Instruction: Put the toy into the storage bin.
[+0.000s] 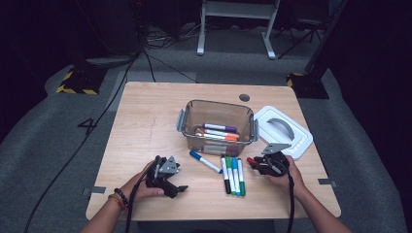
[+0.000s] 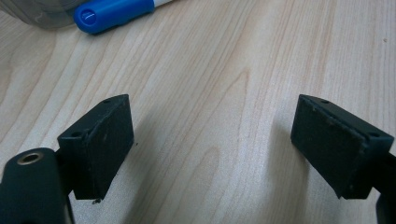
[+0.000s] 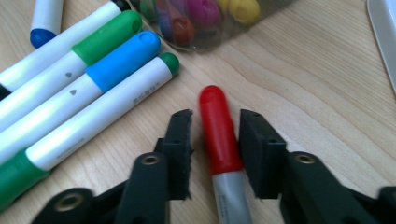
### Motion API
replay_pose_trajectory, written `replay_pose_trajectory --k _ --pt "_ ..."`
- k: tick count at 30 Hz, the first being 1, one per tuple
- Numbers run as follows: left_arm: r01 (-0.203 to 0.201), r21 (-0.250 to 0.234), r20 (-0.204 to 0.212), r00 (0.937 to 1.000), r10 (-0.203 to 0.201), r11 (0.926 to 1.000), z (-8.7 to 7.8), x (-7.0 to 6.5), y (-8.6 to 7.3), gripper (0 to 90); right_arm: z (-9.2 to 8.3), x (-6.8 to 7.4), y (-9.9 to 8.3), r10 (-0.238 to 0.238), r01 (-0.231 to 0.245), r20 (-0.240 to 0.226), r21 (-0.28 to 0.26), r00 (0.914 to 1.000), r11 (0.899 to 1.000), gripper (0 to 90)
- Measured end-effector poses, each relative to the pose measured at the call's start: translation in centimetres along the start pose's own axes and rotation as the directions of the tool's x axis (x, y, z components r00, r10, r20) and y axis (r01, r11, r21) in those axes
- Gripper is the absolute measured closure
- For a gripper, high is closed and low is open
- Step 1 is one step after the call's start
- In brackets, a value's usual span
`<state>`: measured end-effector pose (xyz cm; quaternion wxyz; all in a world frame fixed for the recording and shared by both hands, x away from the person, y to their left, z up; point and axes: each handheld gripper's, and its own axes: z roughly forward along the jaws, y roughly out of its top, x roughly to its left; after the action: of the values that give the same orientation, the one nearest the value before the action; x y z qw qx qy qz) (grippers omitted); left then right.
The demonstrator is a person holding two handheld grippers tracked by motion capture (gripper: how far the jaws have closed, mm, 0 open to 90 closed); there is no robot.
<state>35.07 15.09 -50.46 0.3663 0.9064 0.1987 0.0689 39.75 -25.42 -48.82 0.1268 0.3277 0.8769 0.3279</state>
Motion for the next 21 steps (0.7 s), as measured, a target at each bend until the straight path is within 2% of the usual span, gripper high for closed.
replay_pose_trajectory --k 2,9,11,15,21 --pt "0.0 0.0 0.0 1.0 0.0 1.0 0.0 0.0 0.0 13.6 -0.1 -0.2 -0.1 -0.001 0.001 0.0 0.0 1.0 1.0 74.5" --pt "0.0 0.0 0.0 1.0 0.0 1.0 0.0 0.0 0.0 13.6 -0.3 -0.7 -0.5 -0.019 0.019 -0.009 -0.009 0.9998 1.0 75.3" --pt "0.0 0.0 0.0 1.0 0.0 1.0 0.0 0.0 0.0 13.6 -0.5 -0.9 -0.6 -0.011 0.011 -0.01 -0.015 0.9999 1.0 75.4" --pt "0.0 0.0 0.0 1.0 0.0 1.0 0.0 0.0 0.0 13.6 -1.2 -1.2 -0.7 -0.007 0.006 -0.012 -0.055 0.9999 0.998 75.4" --pt "0.0 0.0 0.0 1.0 0.0 1.0 0.0 0.0 0.0 13.6 -3.3 -1.7 -0.5 0.002 -0.003 -0.008 -0.133 1.0 0.991 75.4"
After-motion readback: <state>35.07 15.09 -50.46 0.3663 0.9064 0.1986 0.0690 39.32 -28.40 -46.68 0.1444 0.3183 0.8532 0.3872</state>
